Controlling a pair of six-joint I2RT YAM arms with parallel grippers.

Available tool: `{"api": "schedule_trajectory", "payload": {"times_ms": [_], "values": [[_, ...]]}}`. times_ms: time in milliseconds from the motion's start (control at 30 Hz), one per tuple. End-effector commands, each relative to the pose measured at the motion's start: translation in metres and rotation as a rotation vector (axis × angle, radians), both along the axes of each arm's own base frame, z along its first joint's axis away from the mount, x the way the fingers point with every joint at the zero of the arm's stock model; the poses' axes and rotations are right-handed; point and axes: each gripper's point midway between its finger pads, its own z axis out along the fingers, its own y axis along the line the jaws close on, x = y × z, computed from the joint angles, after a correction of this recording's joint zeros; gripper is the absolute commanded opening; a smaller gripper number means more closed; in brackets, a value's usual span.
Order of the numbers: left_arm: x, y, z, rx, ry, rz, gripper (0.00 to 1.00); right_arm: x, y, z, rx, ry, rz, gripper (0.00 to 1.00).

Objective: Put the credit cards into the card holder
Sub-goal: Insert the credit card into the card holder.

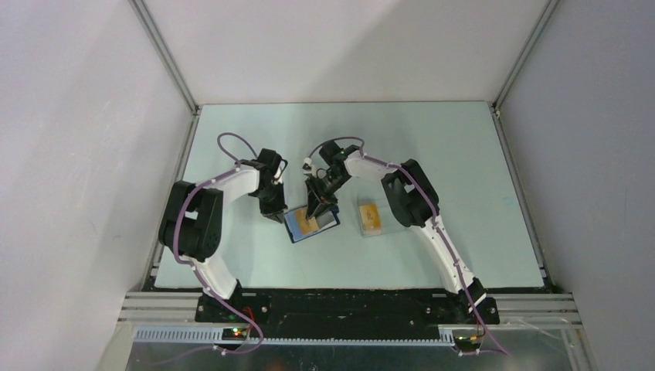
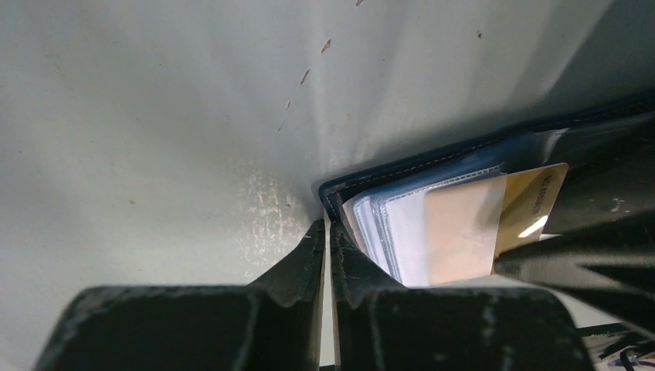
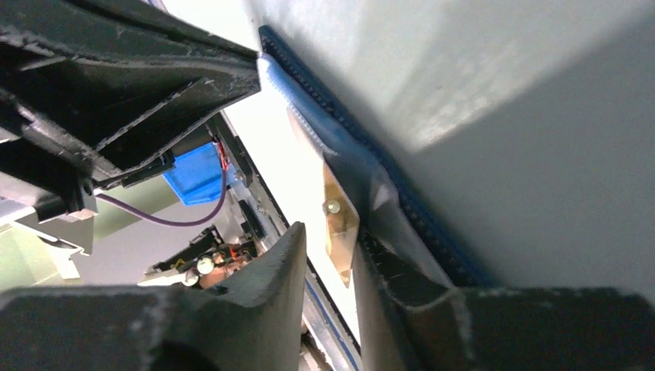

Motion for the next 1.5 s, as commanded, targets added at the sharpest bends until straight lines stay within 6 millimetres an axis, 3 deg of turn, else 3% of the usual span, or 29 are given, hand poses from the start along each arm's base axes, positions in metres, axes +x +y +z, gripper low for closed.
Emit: {"api": "schedule_trajectory", "payload": {"times_ms": [0, 133, 333, 567, 933, 1300, 1367, 1467], "values": [[-0.003, 0.015, -0.018, 0.095, 0.02, -0.016, 0.1, 0.013, -0.008, 0.012, -0.099, -0.149, -0.038, 0.4], [-0.003, 0.015, -0.019, 0.095, 0.02, -0.015, 0.09, 0.014, -0.009, 0.012, -0.15, -0.191, -0.048, 0.51], [-0.003, 0.015, -0.019, 0.094, 0.02, -0.015, 0.09, 0.01, -0.005, 0.009, -0.173, -0.193, -0.037, 0.58], [-0.004, 0.015, -0.019, 0.094, 0.022, -0.014, 0.09, -0.001, 0.007, 0.007, -0.163, -0.171, -0.012, 0.59], [-0.003, 0.015, -0.019, 0.094, 0.022, -0.011, 0.09, -0.02, 0.038, 0.026, -0.058, -0.141, 0.041, 0.6], [-0.005, 0.014, -0.018, 0.091, 0.022, -0.008, 0.07, -0.025, 0.037, 0.034, -0.035, -0.062, -0.009, 0.61], [-0.005, 0.015, -0.019, 0.092, 0.023, -0.001, 0.03, -0.018, 0.036, 0.052, 0.015, -0.081, -0.053, 0.61], [-0.003, 0.011, -0.018, 0.076, 0.025, -0.004, 0.0, -0.012, 0.036, 0.058, 0.07, -0.088, -0.097, 0.6]]}}
